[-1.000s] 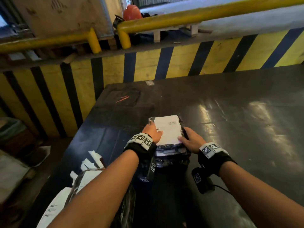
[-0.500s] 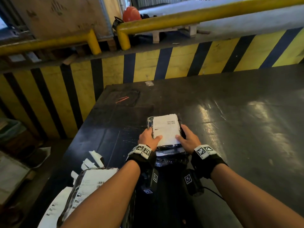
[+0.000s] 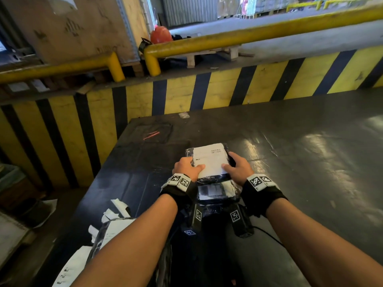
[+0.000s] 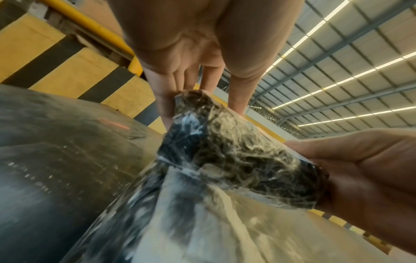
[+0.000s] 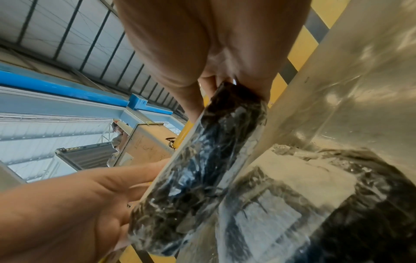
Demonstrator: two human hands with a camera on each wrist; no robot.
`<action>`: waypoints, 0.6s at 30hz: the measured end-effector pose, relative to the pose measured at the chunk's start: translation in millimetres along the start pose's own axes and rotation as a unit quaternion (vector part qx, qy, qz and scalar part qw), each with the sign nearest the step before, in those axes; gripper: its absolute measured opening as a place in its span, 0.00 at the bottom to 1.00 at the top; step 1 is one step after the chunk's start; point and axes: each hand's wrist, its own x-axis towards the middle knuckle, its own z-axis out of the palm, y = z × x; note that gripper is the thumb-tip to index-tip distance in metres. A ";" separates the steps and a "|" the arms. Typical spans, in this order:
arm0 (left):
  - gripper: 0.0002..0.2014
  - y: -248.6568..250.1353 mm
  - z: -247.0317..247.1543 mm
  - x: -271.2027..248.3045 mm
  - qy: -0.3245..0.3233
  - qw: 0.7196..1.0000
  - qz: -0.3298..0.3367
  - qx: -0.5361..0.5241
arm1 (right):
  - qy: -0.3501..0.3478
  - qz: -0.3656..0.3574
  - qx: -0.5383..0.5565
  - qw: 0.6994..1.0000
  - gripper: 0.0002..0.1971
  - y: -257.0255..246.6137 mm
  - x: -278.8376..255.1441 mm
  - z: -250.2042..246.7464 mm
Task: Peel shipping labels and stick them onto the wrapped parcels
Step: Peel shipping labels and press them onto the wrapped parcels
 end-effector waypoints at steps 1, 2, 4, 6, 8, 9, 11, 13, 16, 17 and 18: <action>0.16 4.1 -3.6 -1.0 0.000 1.000 0.003 0.007 | 0.005 -0.003 -0.003 1.000 0.26 -2.0 -0.8 -1.6; 0.16 8.2 -8.1 -2.4 0.003 1.000 0.008 0.011 | 0.011 -0.009 -0.006 1.000 0.25 -5.2 -2.1 -2.9; 0.18 16.7 -18.8 -4.7 0.016 1.000 0.021 0.010 | 0.026 -0.022 -0.003 0.999 0.24 -13.8 -4.0 -6.0; 0.19 24.0 -28.8 -7.7 0.025 0.999 0.033 0.005 | 0.039 -0.032 0.006 0.999 0.24 -23.2 -5.7 -8.9; 0.20 27.9 -37.0 -13.3 0.025 0.999 0.039 0.006 | 0.045 -0.044 0.011 0.998 0.23 -29.6 -8.7 -9.7; 0.21 28.1 -39.8 -16.8 0.024 0.999 0.040 0.006 | 0.044 -0.050 0.006 0.998 0.23 -31.7 -11.0 -10.1; 0.20 25.7 -43.3 -24.6 0.025 0.999 0.041 0.008 | 0.038 -0.058 0.000 0.998 0.23 -32.3 -17.1 -11.3; 0.20 20.5 -41.8 -33.6 0.030 0.999 0.038 0.011 | 0.033 -0.066 -0.008 0.997 0.22 -28.3 -28.7 -12.1; 0.19 9.1 -28.4 -53.2 0.027 0.999 0.039 0.016 | 0.035 -0.063 -0.028 0.997 0.22 -17.3 -59.0 -11.9; 0.19 4.8 -21.8 -62.4 0.022 0.999 0.037 0.014 | 0.040 -0.057 -0.031 0.997 0.23 -12.7 -72.6 -11.1; 0.20 0.7 -15.3 -71.1 0.016 0.999 0.035 0.009 | 0.046 -0.053 -0.033 0.997 0.23 -9.7 -86.4 -10.9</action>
